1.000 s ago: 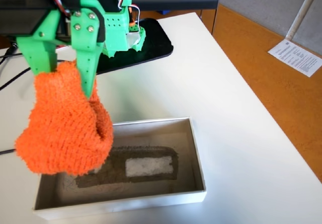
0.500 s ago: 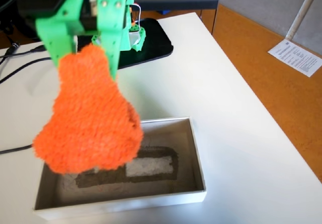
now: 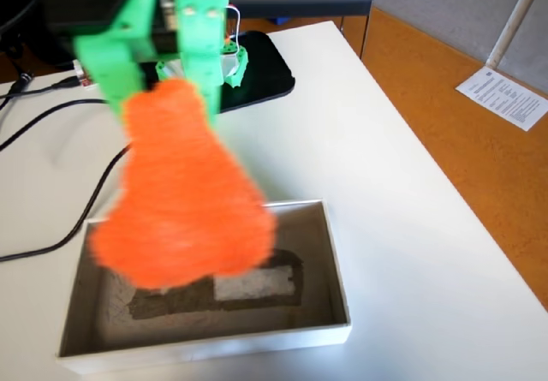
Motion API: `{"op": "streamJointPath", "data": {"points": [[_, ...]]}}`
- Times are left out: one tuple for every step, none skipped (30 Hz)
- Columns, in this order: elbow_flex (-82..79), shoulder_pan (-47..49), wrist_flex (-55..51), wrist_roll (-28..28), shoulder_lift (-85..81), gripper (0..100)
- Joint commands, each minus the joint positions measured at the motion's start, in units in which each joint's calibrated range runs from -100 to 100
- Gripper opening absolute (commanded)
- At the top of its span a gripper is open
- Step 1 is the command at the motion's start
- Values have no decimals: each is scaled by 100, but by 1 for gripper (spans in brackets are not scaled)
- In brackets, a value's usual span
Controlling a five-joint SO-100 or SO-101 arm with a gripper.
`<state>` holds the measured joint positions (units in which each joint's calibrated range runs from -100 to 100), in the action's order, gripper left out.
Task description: Remove orange objects from table
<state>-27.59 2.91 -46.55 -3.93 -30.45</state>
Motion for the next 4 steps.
{"op": "streamJointPath", "data": {"points": [[695,2034,540,-83,-434,0],[646,2641,865,-205,-560,0],[559,3225,1213,-327,-703,1],[404,3794,1619,-484,-829,4]]}}
